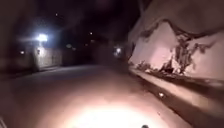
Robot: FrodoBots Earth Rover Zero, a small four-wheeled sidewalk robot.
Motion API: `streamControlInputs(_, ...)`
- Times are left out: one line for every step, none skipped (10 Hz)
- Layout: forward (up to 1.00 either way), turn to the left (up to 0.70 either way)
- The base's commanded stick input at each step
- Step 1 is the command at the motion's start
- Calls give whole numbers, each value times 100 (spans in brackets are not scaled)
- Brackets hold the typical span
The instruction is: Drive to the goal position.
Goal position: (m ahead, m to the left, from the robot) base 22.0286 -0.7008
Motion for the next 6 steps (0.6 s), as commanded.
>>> streamControlInputs(70, 0)
streamControlInputs(70, 0)
streamControlInputs(70, 0)
streamControlInputs(70, 0)
streamControlInputs(70, 0)
streamControlInputs(70, 0)
